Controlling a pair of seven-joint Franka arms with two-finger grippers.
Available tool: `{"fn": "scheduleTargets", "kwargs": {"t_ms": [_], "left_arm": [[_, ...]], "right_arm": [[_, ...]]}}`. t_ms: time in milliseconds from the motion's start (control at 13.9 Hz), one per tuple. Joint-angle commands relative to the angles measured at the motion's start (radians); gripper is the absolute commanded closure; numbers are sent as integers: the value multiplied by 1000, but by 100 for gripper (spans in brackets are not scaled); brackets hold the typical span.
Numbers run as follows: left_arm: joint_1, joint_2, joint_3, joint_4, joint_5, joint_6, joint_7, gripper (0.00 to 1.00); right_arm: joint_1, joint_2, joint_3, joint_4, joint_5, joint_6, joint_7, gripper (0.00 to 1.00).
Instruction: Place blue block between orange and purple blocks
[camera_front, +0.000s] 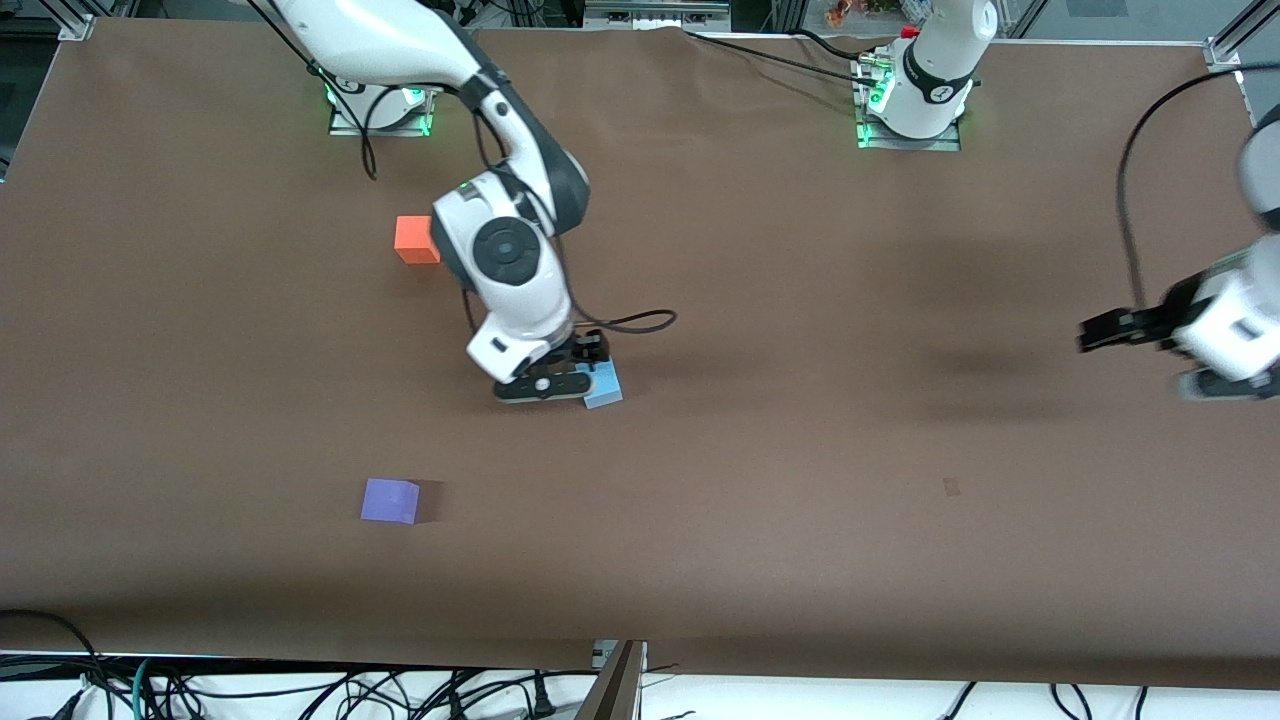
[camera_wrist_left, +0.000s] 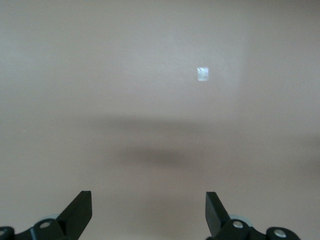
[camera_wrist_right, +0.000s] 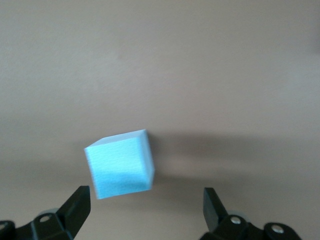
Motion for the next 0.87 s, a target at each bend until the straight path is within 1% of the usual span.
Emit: {"fn": "scheduleTargets", "kwargs": {"t_ms": [0, 433, 505, 649, 793], "left_arm": [[67, -81, -5, -5, -57, -22, 39, 0], [53, -75, -14, 4, -46, -16, 25, 0], [53, -76, -16, 22, -46, -25, 28, 0], [53, -84, -20, 28, -48, -85, 23, 0], [50, -105, -20, 22, -49, -114, 22, 0]], "right_arm": [[14, 31, -11, 22, 3, 21, 27, 0], [39, 73, -11, 22, -3, 84, 14, 0], [43, 82, -11, 22, -1, 96, 16, 0], [66, 100, -12, 20, -7, 103, 17, 0], [68, 116, -12, 20, -11, 118, 14, 0]]}}
